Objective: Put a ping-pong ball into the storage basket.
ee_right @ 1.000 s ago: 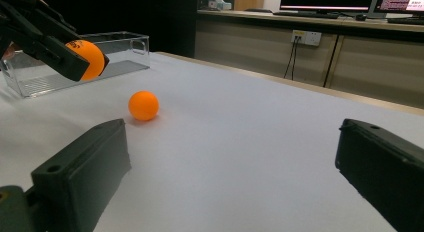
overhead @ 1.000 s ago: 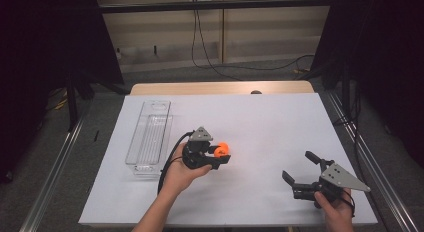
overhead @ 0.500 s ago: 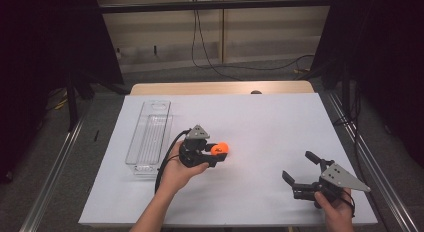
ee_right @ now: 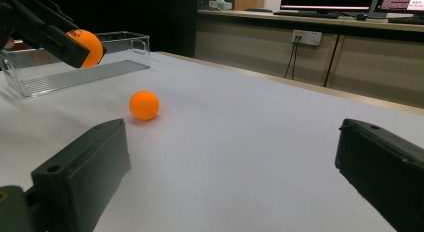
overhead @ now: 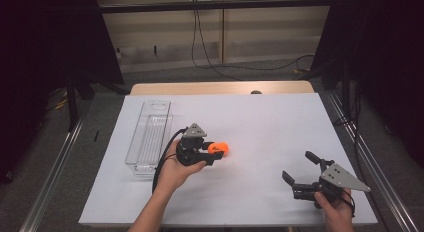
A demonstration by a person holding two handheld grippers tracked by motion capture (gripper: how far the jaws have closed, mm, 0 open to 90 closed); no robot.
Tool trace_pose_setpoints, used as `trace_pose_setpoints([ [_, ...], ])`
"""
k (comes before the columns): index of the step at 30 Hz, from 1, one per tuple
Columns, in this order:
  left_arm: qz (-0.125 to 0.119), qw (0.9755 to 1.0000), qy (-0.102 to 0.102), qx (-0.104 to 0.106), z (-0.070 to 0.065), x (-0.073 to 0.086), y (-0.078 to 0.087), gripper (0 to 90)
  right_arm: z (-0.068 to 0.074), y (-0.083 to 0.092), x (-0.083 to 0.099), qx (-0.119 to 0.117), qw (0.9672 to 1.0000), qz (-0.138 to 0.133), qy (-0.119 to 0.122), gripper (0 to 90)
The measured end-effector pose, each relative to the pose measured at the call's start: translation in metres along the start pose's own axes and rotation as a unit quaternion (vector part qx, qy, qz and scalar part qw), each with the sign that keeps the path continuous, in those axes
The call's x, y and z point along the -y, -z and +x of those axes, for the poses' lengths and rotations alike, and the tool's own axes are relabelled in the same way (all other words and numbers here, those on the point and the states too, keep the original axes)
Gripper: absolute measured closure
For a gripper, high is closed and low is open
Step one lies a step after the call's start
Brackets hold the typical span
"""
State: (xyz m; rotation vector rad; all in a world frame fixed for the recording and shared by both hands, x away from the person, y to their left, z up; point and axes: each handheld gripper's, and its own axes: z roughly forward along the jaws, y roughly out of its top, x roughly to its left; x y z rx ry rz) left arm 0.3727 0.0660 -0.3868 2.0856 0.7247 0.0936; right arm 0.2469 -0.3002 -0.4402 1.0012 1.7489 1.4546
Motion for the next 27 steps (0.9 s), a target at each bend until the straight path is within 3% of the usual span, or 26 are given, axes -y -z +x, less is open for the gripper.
trace_pose_setpoints([
  [27,-0.010,0.9996,0.016,-0.021,0.012,-0.002,0.015,50.7,0.000,0.001,0.000,0.000,1.0000,0.000,0.001,0.6],
])
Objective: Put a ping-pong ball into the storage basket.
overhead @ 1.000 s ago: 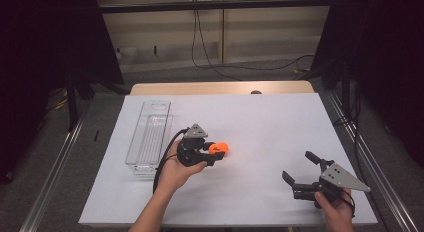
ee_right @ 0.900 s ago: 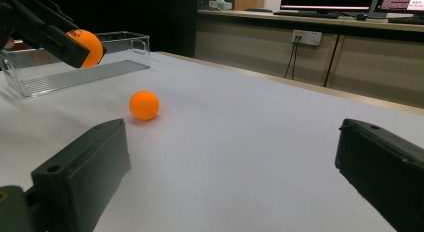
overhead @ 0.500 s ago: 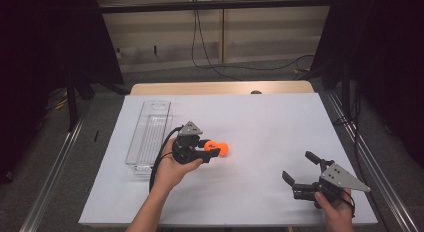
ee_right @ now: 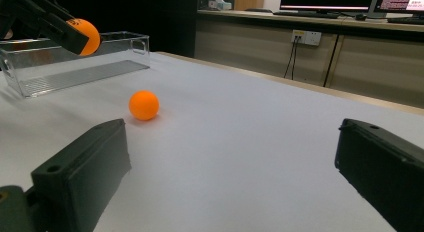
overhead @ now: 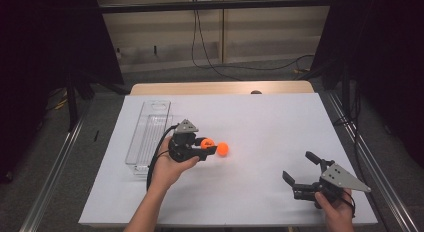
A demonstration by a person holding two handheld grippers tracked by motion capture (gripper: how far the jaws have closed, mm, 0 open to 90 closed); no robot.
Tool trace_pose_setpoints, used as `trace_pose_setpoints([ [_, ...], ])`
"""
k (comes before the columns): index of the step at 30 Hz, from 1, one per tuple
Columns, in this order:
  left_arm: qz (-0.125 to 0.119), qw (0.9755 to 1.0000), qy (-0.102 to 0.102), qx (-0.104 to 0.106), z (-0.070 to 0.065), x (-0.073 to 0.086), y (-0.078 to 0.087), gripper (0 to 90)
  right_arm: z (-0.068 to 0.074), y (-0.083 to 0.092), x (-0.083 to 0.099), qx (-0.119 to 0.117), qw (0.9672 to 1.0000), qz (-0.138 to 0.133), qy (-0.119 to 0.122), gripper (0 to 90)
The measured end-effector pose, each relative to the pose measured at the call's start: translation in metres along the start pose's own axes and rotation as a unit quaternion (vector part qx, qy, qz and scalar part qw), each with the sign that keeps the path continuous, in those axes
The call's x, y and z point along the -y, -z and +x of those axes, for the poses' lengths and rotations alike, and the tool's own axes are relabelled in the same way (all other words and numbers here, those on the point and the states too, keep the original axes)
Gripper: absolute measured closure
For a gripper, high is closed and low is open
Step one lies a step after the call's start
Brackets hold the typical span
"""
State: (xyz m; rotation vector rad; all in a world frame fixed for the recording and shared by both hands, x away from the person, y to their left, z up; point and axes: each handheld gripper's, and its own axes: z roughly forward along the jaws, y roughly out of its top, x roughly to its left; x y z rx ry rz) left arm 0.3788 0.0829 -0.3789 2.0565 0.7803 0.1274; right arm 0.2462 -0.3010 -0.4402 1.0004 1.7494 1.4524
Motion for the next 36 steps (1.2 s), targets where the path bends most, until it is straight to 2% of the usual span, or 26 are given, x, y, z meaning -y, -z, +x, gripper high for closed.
trace_pose_setpoints([
  [8,-0.008,0.9999,0.003,-0.009,0.003,-0.001,0.005,50.6,0.000,0.000,0.000,0.000,1.0000,0.000,-0.001,0.5],
  [13,-0.005,0.9998,0.001,-0.019,0.005,-0.001,0.006,50.6,0.000,0.000,0.000,-0.001,1.0000,0.000,0.001,0.5],
  [36,-0.009,0.9994,0.008,-0.033,0.013,-0.001,0.015,50.6,0.000,0.001,0.000,0.000,1.0000,-0.001,0.002,0.5],
])
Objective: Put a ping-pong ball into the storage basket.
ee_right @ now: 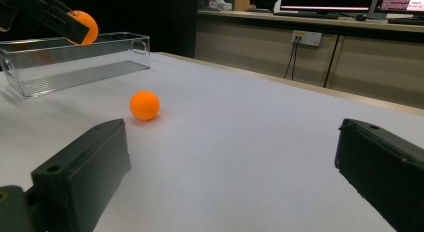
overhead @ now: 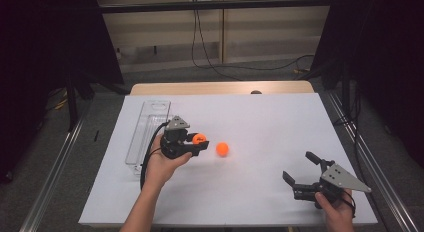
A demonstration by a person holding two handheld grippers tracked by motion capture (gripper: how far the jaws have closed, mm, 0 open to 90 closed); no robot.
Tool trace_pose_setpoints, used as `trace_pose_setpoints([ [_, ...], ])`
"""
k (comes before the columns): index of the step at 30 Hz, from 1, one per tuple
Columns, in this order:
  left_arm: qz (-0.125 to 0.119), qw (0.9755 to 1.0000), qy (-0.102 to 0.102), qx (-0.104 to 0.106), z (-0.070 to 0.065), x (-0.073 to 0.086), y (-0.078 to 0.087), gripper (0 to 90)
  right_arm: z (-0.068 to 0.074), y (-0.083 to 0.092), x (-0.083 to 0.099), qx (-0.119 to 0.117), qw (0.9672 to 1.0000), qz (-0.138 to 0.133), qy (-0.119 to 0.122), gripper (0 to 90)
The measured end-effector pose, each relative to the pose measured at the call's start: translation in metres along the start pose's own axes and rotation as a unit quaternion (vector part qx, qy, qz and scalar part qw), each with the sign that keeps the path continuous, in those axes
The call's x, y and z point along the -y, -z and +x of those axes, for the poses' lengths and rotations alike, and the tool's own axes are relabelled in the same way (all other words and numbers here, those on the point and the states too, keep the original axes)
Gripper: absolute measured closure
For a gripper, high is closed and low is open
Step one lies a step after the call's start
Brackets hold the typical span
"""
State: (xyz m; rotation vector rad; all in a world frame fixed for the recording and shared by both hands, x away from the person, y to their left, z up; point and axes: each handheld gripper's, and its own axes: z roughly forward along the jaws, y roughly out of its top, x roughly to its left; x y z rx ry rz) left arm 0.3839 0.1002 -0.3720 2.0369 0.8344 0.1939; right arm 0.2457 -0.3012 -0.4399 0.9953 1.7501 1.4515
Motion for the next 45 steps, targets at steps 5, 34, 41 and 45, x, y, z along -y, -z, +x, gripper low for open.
trace_pose_setpoints([
  [5,-0.001,1.0000,-0.001,-0.001,0.002,0.000,0.001,50.6,0.000,0.000,0.000,0.000,1.0000,0.000,-0.001,0.5],
  [34,-0.005,0.9997,0.005,-0.023,0.013,0.000,0.010,50.7,0.000,0.000,0.000,0.000,1.0000,0.000,0.000,0.6],
  [41,-0.007,0.9995,0.006,-0.030,0.017,0.001,0.014,50.7,0.000,0.000,0.000,0.000,1.0000,0.000,0.000,0.6],
  [45,-0.008,0.9994,0.009,-0.033,0.020,0.001,0.016,50.7,0.000,0.000,0.000,0.001,1.0000,0.001,0.000,0.5],
])
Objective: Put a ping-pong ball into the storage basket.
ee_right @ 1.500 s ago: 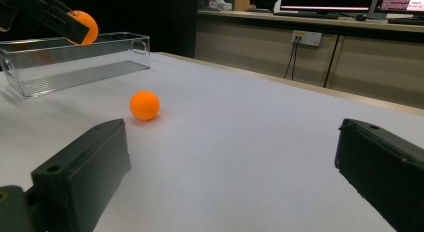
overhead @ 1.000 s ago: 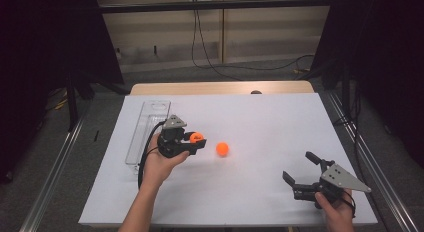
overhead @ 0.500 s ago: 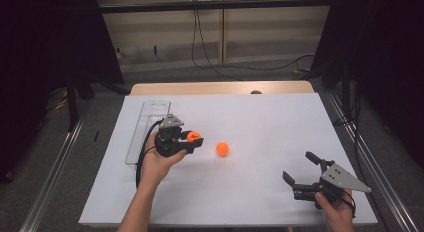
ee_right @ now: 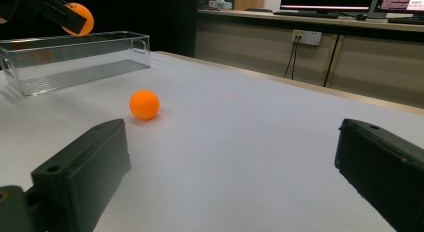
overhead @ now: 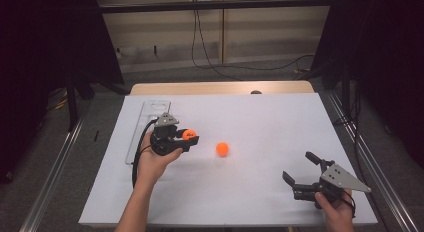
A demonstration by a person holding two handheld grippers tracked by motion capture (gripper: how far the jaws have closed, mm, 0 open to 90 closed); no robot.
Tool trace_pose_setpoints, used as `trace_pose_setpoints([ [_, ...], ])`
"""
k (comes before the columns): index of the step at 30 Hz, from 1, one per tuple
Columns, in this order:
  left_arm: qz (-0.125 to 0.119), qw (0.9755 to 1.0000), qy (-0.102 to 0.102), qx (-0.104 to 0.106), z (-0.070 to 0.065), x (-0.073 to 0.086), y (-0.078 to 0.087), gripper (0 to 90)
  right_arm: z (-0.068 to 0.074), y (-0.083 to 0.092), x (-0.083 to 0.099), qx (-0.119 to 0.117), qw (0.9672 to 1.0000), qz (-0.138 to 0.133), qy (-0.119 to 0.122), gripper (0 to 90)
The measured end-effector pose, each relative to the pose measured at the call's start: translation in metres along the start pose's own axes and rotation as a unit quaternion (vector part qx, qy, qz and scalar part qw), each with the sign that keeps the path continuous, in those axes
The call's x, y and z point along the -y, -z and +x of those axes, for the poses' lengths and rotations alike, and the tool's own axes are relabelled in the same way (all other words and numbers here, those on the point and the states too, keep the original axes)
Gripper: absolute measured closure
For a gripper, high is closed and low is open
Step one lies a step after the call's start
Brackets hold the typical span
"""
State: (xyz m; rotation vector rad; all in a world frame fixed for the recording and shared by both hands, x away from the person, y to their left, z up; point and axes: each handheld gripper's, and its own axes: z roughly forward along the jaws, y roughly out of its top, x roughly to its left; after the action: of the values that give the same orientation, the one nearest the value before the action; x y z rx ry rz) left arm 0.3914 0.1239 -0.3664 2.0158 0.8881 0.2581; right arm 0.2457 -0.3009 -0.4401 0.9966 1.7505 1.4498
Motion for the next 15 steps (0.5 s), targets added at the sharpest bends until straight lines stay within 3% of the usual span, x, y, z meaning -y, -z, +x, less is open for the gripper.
trace_pose_setpoints([
  [15,0.001,1.0000,0.001,-0.008,0.0045,0.0009,0.0024,50.7,-0.0005,0.0001,0.0002,0.000,1.0000,0.001,-0.001,0.5],
])
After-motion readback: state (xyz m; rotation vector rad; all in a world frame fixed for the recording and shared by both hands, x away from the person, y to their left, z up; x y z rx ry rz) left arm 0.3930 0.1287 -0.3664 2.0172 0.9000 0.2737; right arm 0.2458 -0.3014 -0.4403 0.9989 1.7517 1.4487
